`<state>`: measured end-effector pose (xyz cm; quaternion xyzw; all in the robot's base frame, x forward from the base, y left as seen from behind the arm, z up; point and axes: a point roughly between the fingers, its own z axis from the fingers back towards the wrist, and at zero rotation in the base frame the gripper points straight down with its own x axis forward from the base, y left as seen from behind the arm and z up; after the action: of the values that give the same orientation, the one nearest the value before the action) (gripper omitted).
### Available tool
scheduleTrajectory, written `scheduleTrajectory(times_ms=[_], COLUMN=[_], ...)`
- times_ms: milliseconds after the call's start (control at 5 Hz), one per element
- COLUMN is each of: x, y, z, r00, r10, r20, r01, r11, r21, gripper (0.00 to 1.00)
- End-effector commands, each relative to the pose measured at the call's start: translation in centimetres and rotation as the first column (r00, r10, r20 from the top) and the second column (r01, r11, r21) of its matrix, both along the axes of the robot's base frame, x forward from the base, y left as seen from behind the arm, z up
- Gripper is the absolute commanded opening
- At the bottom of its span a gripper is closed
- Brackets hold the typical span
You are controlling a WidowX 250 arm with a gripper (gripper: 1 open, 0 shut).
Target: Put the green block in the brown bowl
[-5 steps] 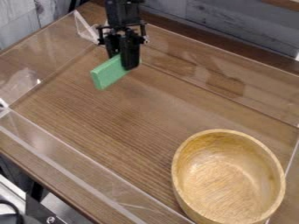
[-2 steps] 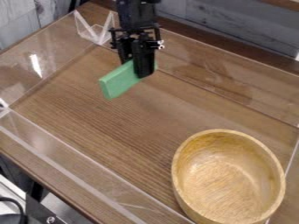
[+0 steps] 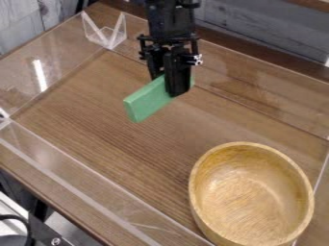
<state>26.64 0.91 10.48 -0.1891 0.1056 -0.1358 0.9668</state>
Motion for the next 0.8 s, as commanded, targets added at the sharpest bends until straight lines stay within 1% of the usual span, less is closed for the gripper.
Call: scheduleTrajectory(times_ms=[0, 200, 400, 600], x=[-1.2, -2.7, -4.4, -5.7], y=[-2.5, -5.4, -9.2, -14.2], z=[2.4, 2.9, 2.9, 2.0], r00=[0.998, 0.997, 0.997, 0.997], r10=[0.026, 0.039, 0.044, 0.032], r20=[0.066, 0.067, 0.068, 0.076], r01=[-0.026, -0.038, -0.043, -0.031], r11=[1.000, 0.999, 0.999, 0.999], r21=[-0.001, -0.011, -0.020, -0.015], gripper=[0.00, 0.00, 0.00, 0.00])
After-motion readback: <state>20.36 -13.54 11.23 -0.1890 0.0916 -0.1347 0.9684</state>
